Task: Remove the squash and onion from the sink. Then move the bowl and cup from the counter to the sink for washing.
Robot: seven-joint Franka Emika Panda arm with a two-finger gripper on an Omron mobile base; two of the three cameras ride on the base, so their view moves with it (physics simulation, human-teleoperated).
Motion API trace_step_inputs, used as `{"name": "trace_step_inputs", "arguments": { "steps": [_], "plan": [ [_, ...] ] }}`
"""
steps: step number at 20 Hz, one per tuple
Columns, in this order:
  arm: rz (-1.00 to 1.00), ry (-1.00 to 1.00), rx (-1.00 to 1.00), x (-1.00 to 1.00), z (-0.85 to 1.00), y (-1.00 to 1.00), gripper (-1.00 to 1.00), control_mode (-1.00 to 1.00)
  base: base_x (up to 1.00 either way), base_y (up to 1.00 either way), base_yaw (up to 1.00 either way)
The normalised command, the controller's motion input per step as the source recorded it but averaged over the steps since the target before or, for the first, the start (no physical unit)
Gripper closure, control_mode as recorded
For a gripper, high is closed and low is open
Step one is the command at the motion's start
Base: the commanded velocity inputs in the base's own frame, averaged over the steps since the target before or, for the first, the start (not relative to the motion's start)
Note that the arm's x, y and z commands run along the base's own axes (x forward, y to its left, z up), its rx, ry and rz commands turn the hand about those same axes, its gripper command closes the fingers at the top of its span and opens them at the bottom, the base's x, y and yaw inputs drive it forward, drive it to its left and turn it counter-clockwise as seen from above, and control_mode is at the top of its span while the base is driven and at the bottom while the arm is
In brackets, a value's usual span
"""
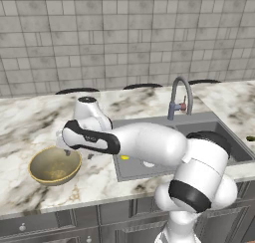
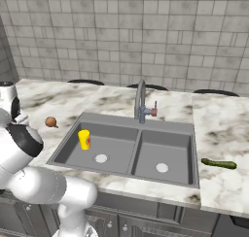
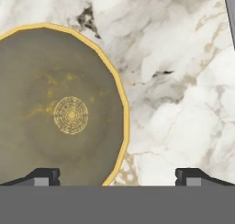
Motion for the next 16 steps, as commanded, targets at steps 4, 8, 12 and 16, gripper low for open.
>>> {"name": "trace_step_inputs", "arguments": {
  "steps": [4, 8, 12, 16],
  "plan": [
    [0.00, 0.00, 0.00, 0.21, -0.28, 0.02, -1.00, -1.00, 0.00, 0.00, 0.00],
    [0.00, 0.00, 0.00, 0.16, -0.26, 0.00, -1.00, -1.00, 0.00, 0.00, 0.00],
    [0.00, 0.00, 0.00, 0.14, -0.24, 0.05, -1.00, -1.00, 0.00, 0.00, 0.00],
    [0.01, 0.00, 0.00, 0.10, -0.25, 0.04, -1.00, -1.00, 0.00, 0.00, 0.00]
  ]
}}
